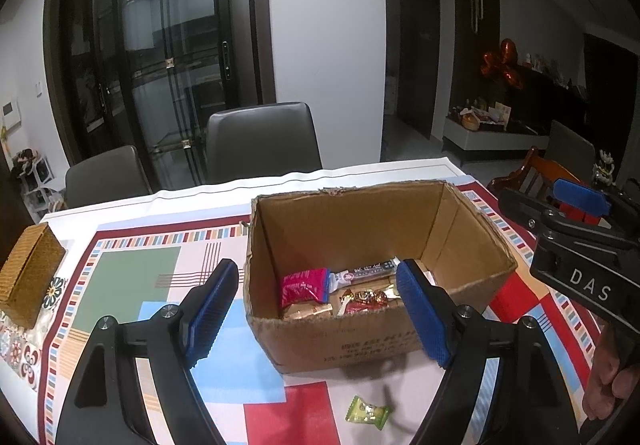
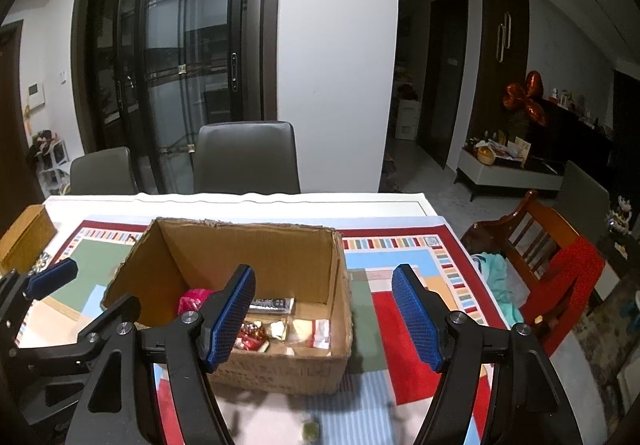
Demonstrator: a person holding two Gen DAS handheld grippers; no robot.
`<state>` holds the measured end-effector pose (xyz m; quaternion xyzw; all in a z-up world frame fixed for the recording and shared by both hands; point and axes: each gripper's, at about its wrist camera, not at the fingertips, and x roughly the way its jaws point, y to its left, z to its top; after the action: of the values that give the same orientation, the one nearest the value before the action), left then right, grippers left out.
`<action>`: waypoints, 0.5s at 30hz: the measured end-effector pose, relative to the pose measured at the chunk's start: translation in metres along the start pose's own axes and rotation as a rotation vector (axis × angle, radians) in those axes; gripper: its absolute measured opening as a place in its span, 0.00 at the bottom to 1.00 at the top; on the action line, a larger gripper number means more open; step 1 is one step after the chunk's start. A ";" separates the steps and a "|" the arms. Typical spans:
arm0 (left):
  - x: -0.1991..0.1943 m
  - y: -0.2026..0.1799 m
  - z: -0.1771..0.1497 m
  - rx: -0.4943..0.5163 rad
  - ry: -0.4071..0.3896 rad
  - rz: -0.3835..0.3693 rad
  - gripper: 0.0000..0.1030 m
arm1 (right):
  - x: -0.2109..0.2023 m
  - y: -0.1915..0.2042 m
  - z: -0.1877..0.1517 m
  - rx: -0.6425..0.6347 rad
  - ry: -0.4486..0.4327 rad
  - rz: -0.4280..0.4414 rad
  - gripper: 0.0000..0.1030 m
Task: Organize snacks
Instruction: 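Withdraw both open tools from the box toward the last two candies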
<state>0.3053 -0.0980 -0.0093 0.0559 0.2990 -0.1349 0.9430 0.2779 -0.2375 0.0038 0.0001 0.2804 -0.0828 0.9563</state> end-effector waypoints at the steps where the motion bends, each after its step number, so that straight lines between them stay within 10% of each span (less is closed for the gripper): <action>1: -0.001 0.000 -0.001 0.003 0.001 -0.001 0.79 | -0.001 -0.001 -0.001 -0.002 0.001 -0.001 0.70; 15: -0.012 -0.008 -0.022 0.019 -0.010 -0.034 0.79 | -0.010 -0.003 -0.016 0.001 0.008 -0.012 0.70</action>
<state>0.2814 -0.0986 -0.0200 0.0590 0.2941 -0.1541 0.9414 0.2602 -0.2376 -0.0043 -0.0008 0.2842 -0.0886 0.9547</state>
